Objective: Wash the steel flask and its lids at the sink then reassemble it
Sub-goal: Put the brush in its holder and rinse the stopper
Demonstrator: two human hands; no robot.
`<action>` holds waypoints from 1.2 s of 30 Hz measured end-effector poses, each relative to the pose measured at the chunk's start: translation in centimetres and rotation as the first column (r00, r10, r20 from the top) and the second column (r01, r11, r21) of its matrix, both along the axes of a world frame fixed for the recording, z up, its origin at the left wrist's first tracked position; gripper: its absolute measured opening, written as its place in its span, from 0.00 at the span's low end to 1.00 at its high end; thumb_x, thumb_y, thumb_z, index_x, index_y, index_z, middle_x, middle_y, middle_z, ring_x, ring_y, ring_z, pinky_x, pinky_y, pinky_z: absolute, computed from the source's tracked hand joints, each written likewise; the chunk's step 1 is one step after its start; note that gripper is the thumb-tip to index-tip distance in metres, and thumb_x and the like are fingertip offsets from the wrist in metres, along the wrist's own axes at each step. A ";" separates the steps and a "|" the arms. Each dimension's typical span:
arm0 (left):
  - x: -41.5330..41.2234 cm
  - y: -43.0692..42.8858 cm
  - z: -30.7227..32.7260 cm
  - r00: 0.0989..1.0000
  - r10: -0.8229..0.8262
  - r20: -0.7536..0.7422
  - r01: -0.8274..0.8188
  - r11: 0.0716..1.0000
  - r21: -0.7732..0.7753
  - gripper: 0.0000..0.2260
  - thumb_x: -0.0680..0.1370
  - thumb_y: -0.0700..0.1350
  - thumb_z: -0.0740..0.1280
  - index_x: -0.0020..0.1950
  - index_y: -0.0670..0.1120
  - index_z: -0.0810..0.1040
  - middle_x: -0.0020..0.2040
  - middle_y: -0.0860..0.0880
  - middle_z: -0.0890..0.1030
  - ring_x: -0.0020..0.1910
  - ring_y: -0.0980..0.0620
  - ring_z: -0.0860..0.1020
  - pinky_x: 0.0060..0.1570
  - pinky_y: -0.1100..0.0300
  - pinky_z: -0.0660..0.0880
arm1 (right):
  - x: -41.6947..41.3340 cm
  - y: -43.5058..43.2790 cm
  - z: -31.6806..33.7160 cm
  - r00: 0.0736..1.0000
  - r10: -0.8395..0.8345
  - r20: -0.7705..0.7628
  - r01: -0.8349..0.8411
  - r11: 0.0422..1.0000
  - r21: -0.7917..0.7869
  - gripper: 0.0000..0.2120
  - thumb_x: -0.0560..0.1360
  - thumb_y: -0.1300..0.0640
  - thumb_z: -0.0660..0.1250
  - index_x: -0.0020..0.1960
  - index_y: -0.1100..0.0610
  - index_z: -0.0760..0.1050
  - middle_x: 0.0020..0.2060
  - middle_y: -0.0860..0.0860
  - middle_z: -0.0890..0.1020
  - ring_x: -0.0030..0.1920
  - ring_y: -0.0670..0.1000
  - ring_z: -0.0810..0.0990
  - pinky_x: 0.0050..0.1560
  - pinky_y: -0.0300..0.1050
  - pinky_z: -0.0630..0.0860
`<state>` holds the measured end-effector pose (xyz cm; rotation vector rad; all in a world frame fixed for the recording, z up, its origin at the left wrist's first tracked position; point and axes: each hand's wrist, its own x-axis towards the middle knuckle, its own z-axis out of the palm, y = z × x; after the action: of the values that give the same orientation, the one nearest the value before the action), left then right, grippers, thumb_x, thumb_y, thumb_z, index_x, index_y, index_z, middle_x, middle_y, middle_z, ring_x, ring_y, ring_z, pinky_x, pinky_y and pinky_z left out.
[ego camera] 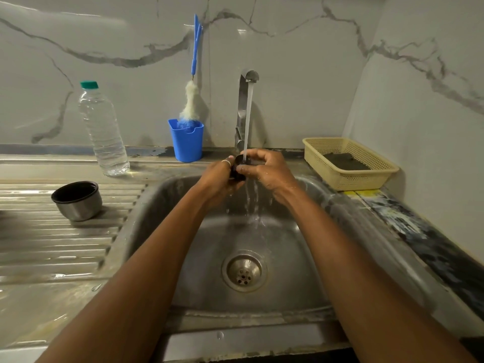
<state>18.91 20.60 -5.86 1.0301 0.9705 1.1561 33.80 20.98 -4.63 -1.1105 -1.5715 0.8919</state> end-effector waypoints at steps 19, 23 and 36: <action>0.2 -0.5 0.0 0.852 0.234 -0.467 0.005 0.891 0.455 0.12 0.82 0.41 0.67 0.65 0.47 0.82 0.54 0.49 0.86 0.51 0.55 0.84 0.51 0.62 0.82 | 0.0 0.1 0.2 0.998 0.042 -0.056 -0.058 0.945 -0.323 0.25 0.72 0.70 0.71 0.66 0.57 0.71 0.57 0.58 0.80 0.54 0.57 0.84 0.55 0.53 0.84; 0.4 -0.6 0.0 0.756 0.320 -0.572 0.050 0.842 0.537 0.14 0.81 0.38 0.67 0.65 0.46 0.82 0.56 0.49 0.85 0.44 0.63 0.82 0.40 0.75 0.76 | -0.5 -0.1 -0.3 0.934 -0.024 0.357 0.062 0.994 -0.094 0.23 0.73 0.60 0.75 0.65 0.52 0.69 0.49 0.48 0.79 0.48 0.50 0.81 0.48 0.46 0.81; 0.0 2.1 3.9 0.756 0.358 -0.548 -0.151 0.910 0.385 0.22 0.82 0.37 0.59 0.76 0.44 0.70 0.73 0.47 0.74 0.71 0.49 0.71 0.71 0.54 0.68 | -2.2 -0.2 -0.4 0.994 0.000 0.108 0.019 0.984 -0.178 0.21 0.71 0.60 0.76 0.62 0.55 0.74 0.54 0.53 0.84 0.53 0.54 0.84 0.58 0.59 0.81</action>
<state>18.87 22.69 -1.95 1.6367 1.5092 1.2575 31.56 20.76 -5.00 -1.3107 -1.5960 0.9962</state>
